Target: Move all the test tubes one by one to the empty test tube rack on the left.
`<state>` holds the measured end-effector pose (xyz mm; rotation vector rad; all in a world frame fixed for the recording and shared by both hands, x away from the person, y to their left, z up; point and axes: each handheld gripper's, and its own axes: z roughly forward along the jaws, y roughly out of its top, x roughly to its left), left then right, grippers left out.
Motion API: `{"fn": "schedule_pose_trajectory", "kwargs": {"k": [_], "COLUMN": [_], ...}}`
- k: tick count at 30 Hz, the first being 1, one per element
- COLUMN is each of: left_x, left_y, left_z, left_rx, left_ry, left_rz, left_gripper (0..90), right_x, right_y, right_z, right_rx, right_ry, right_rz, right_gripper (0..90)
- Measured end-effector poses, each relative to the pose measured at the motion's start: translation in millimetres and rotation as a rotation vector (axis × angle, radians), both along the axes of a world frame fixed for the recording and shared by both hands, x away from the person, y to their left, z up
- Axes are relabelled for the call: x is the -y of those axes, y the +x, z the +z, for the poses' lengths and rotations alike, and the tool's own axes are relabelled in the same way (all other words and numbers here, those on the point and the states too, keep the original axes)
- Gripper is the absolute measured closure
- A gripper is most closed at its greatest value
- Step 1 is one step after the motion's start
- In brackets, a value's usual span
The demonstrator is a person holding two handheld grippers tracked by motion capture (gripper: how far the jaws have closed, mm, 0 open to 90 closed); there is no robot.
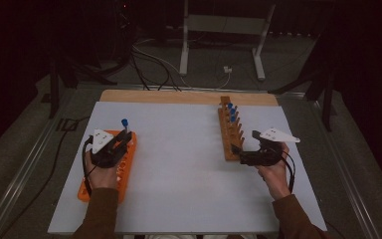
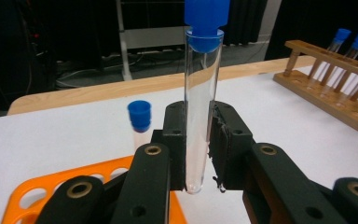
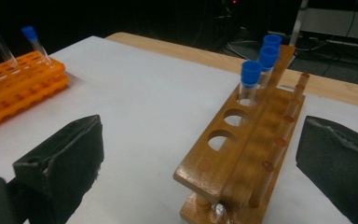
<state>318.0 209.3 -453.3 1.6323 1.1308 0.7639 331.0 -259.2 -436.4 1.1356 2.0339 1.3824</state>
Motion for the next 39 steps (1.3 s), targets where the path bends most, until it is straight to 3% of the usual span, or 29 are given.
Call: {"fn": "schedule_pose_trajectory", "kwargs": {"k": [9, 20, 26, 31, 36, 39], "left_x": [-4.7, -2.7, -3.4, -2.2, -2.5, -0.9], "left_y": [12.4, 30.6, 35.2, 38.2, 39.8, 41.4], "left_z": [-7.2, -15.2, -20.5, -22.4, -23.6, -24.7], "left_rx": [-0.013, -0.105, -0.191, -0.29, -0.335, -0.361], "left_ry": [0.022, 0.074, 0.104, 0.141, 0.14, 0.166], "left_rz": [0.029, 0.043, 0.063, 0.063, 0.065, 0.06], "left_gripper": [78.1, 78.1, 78.2, 78.3, 78.5, 78.5], "right_x": [3.1, 8.8, 9.3, 9.0, 8.0, 7.5], "right_y": [-2.1, -3.6, -3.6, -3.6, -3.7, -3.7], "right_z": [4.6, 8.3, 8.9, 8.8, 8.3, 7.9], "right_rx": [0.014, 0.026, 0.027, 0.027, 0.024, 0.022], "right_ry": [0.027, 0.046, 0.05, 0.051, 0.048, 0.047], "right_rz": [0.001, -0.005, -0.002, 0.001, 0.005, 0.007], "right_gripper": [0.9, 1.0, 1.0, 1.0, 1.0, 1.0]}}
